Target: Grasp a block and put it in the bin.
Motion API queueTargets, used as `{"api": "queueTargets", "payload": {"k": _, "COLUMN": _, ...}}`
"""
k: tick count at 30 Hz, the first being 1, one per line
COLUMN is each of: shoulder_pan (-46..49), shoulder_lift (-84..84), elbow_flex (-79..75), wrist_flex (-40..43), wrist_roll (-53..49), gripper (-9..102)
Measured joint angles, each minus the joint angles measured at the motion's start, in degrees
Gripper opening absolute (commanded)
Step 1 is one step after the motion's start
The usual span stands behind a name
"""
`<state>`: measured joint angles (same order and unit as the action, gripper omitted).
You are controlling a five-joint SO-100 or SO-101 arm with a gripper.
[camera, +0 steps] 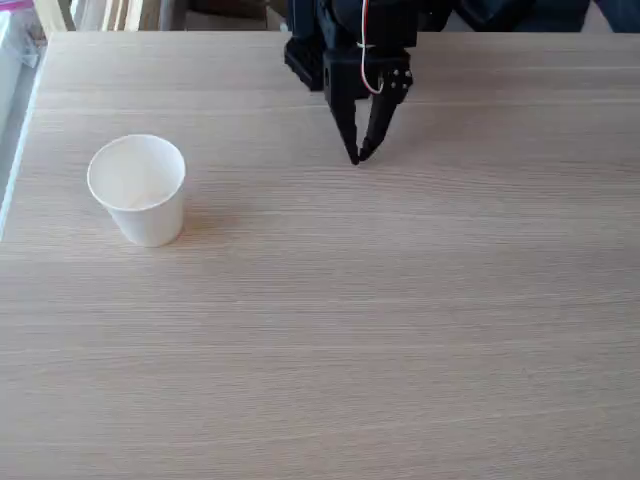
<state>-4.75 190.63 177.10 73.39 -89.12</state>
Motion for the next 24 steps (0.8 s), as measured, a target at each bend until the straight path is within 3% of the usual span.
{"api": "queueTargets", "payload": {"k": 24, "shoulder_pan": 1.1, "shoulder_lift": 0.0, "elbow_flex": 0.2, "wrist_flex": 3.2, "wrist_roll": 2.1, "gripper": 0}}
